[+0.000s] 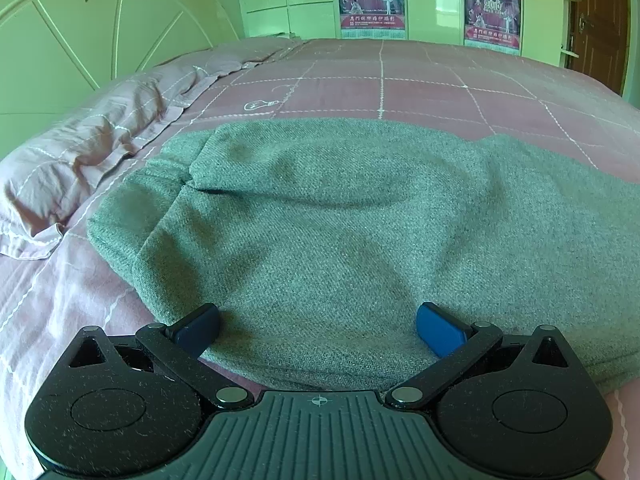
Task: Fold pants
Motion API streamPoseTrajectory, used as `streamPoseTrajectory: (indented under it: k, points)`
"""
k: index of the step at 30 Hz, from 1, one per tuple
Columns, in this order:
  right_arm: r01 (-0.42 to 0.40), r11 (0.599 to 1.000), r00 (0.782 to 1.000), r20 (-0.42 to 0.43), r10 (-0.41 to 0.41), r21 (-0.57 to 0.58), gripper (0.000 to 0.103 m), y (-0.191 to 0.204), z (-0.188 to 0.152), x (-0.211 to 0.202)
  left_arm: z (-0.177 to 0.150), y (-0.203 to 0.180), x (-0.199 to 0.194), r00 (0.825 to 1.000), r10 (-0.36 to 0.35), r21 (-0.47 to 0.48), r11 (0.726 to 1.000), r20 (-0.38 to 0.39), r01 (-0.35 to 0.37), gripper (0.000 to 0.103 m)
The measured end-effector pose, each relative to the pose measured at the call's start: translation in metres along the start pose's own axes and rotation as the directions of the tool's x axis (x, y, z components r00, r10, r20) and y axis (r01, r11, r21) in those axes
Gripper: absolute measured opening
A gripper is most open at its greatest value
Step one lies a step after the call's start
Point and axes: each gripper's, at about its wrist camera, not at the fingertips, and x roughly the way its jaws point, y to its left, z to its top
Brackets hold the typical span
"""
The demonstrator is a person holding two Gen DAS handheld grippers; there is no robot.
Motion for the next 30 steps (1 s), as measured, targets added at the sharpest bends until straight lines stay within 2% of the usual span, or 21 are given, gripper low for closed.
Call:
streamPoseTrajectory:
  k: [3, 5, 7, 9, 10, 12, 13, 14, 15, 18, 20, 22, 23, 26, 28, 29, 30]
  points:
    - [0.012, 0.997, 1.000, 0.025, -0.010, -0.077, 0.000, 0.011, 0.013, 0.002, 0.002, 0.001, 0.000, 1.000, -0.010, 0.005, 1.000, -0.008, 0.010, 0.103]
    - [0.063, 0.996, 0.997, -0.044, -0.066, -0.070, 0.000, 0.005, 0.010, 0.018, 0.002, 0.002, 0.000, 1.000, -0.016, 0.008, 1.000, -0.011, 0.016, 0.103]
    - [0.131, 0.990, 0.981, -0.135, -0.138, -0.059, 0.002, -0.007, -0.002, 0.033, 0.002, 0.003, 0.000, 1.000, -0.021, 0.009, 1.000, -0.013, 0.021, 0.103]
    - [0.148, 0.988, 0.979, -0.138, -0.153, -0.048, 0.007, -0.013, -0.011, 0.031, 0.002, 0.004, -0.001, 1.000, -0.025, 0.012, 1.000, -0.015, 0.025, 0.103]
    - [0.150, 0.989, 0.981, -0.121, -0.151, -0.019, 0.014, -0.014, -0.011, 0.024, 0.002, 0.004, -0.001, 0.999, -0.028, 0.013, 0.999, -0.016, 0.029, 0.103]
    - [0.117, 0.991, 0.993, -0.041, -0.115, 0.058, 0.015, -0.014, -0.011, -0.002, 0.002, 0.005, -0.001, 0.999, -0.033, 0.013, 0.999, -0.014, 0.034, 0.103]
    - [0.065, 0.991, 0.998, -0.022, -0.063, 0.115, 0.012, -0.013, -0.015, -0.016, 0.001, 0.005, -0.001, 0.999, -0.033, 0.013, 0.999, -0.010, 0.033, 0.103]
    - [-0.005, 0.989, 0.999, -0.046, 0.012, 0.149, 0.012, -0.010, -0.021, -0.022, 0.000, 0.005, -0.001, 0.999, -0.032, 0.011, 0.999, -0.005, 0.032, 0.103]
    - [-0.083, 0.981, 0.991, -0.085, 0.099, 0.173, 0.010, -0.003, -0.031, -0.024, -0.002, 0.004, -0.002, 1.000, -0.027, 0.008, 1.000, 0.005, 0.027, 0.103]
    - [-0.204, 0.964, 0.958, -0.170, 0.233, 0.170, 0.010, 0.033, -0.066, -0.029, -0.008, 0.001, -0.009, 0.999, -0.001, -0.016, 1.000, 0.055, 0.002, 0.103]
    - [-0.273, 0.932, 0.919, -0.224, 0.326, 0.237, 0.010, 0.053, -0.090, -0.025, -0.016, 0.001, -0.024, 0.994, 0.015, -0.029, 1.000, 0.108, -0.012, 0.103]
    - [-0.315, 0.908, 0.877, -0.283, 0.389, 0.276, 0.010, 0.074, -0.111, -0.018, -0.026, 0.007, -0.041, 0.989, 0.003, -0.065, 0.998, 0.146, 0.007, 0.103]
    - [-0.329, 0.895, 0.857, -0.302, 0.417, 0.301, 0.010, 0.083, -0.119, -0.013, -0.031, 0.012, -0.049, 0.987, -0.010, -0.085, 0.996, 0.158, 0.024, 0.103]
    - [-0.354, 0.877, 0.820, -0.343, 0.458, 0.323, 0.010, 0.107, -0.132, -0.004, -0.045, 0.030, -0.064, 0.985, -0.014, -0.126, 0.991, 0.172, 0.036, 0.103]
    - [-0.358, 0.866, 0.809, -0.347, 0.474, 0.349, 0.011, 0.115, -0.135, -0.001, -0.057, 0.043, -0.063, 0.990, 0.006, -0.140, 0.990, 0.139, 0.013, 0.103]
    - [-0.357, 0.859, 0.805, -0.345, 0.482, 0.368, 0.011, 0.117, -0.135, 0.002, -0.063, 0.051, -0.062, 0.992, -0.006, -0.196, 0.980, 0.127, 0.031, 0.103]
    - [-0.341, 0.858, 0.804, -0.354, 0.478, 0.383, 0.011, 0.118, -0.136, 0.005, -0.064, 0.059, -0.064, 0.988, -0.041, -0.245, 0.966, 0.150, 0.077, 0.103]
